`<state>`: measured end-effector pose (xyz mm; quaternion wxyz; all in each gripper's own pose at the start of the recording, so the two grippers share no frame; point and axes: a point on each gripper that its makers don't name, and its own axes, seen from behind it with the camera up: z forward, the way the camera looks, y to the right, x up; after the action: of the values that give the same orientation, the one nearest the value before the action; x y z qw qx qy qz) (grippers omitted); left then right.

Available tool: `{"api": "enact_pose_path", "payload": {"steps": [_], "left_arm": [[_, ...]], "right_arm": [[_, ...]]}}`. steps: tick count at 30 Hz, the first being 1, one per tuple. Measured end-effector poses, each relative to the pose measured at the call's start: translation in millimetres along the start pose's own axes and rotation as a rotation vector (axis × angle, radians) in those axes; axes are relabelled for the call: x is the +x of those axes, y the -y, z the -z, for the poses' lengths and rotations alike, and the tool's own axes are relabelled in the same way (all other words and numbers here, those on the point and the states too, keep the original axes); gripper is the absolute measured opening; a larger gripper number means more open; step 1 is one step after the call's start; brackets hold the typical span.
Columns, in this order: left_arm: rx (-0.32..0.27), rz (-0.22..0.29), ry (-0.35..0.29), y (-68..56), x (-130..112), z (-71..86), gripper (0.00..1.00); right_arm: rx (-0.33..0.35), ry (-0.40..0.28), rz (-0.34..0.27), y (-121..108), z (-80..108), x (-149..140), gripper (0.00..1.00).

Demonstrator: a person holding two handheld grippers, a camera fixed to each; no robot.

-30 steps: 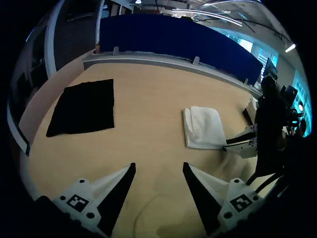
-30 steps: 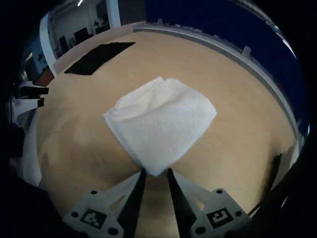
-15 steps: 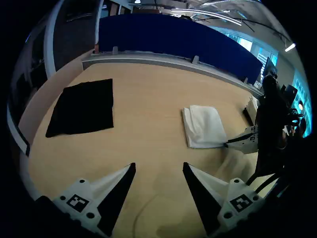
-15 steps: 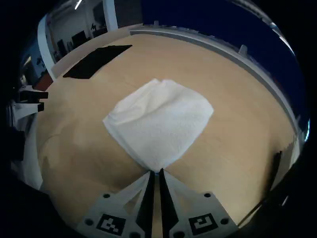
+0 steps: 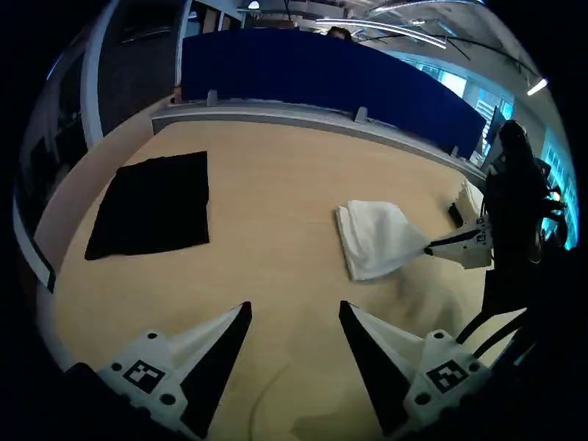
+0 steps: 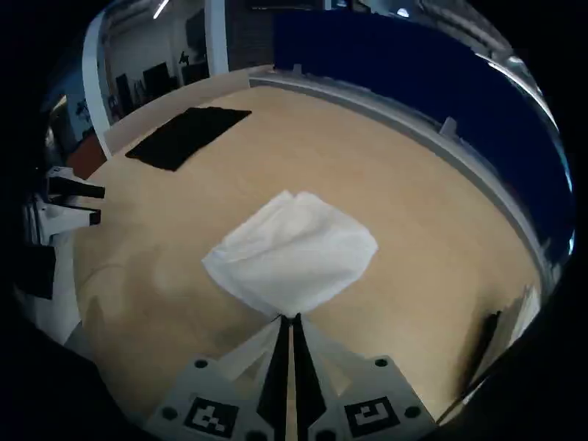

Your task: Fold towel

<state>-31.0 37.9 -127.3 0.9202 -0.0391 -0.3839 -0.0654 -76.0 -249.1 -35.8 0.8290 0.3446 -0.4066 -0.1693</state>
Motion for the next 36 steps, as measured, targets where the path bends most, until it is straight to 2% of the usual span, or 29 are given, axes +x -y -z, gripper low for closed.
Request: {"api": "enact_pose_path", "payload": {"steps": [8,19,26,36], "left_arm": [[-0.004,-0.004,-0.019,-1.7,8,2.1,0.88],[-0.009,-0.011,-0.042,-4.8,17,6.7,0.88],[-0.018,-0.020,-0.052,-9.1,23,8.5,0.88],[-0.032,-0.036,-0.061,-19.7,31,9.9,0.88]], "right_arm": [[-0.011,-0.098,0.043,-8,31.4,50,0.03],[-0.031,-0.210,0.064,-19,77.7,104,0.03],[-0.064,-0.246,0.059,-32,100.4,119,0.03],[-0.095,-0.283,0.009,-50,120.5,123,0.03]]}}
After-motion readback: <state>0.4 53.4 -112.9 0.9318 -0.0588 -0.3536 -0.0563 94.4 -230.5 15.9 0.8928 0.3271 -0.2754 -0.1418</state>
